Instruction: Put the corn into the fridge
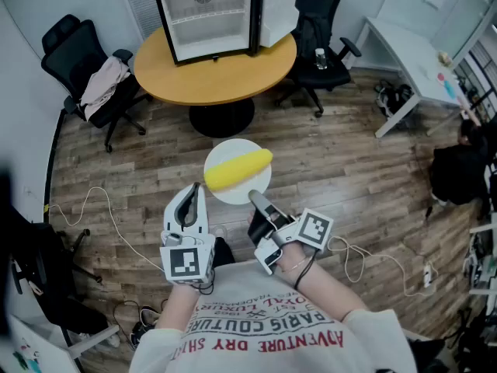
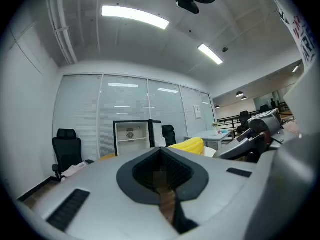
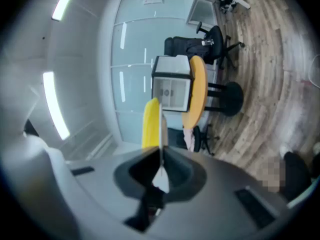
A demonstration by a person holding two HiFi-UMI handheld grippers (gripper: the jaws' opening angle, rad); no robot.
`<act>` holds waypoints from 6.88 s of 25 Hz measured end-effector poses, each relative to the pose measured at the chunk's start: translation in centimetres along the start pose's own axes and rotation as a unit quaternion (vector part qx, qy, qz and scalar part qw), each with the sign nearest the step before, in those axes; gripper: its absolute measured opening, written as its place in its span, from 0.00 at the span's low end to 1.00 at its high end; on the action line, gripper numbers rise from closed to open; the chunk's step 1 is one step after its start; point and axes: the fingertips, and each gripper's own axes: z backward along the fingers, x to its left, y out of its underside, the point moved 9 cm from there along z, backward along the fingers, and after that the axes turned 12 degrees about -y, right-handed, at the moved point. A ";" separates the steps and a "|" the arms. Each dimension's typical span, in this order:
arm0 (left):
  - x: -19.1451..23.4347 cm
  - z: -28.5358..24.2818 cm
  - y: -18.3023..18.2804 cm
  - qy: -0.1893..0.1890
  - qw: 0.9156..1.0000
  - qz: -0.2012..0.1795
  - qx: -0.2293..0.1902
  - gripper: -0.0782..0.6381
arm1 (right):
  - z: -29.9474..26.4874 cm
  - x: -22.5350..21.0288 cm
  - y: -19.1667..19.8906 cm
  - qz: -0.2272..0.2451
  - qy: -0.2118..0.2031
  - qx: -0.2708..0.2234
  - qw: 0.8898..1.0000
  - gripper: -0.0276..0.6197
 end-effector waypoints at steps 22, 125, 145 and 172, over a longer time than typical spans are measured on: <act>2.2 -3.8 2.2 0.005 1.000 0.003 0.001 0.14 | -3.7 -2.2 -1.5 -0.004 0.013 0.000 1.000 0.10; 21.5 -69.5 5.0 -0.013 0.999 0.034 0.031 0.14 | -64.4 -16.9 -43.4 -0.053 0.042 -0.031 0.997 0.11; 20.8 -70.9 5.6 -0.007 0.998 0.034 0.045 0.14 | -65.1 -16.0 -42.7 0.038 0.004 -0.032 0.999 0.24; 17.7 -66.6 5.1 0.021 0.999 0.030 0.029 0.14 | -59.7 -10.6 -37.8 0.685 0.028 0.154 0.712 0.09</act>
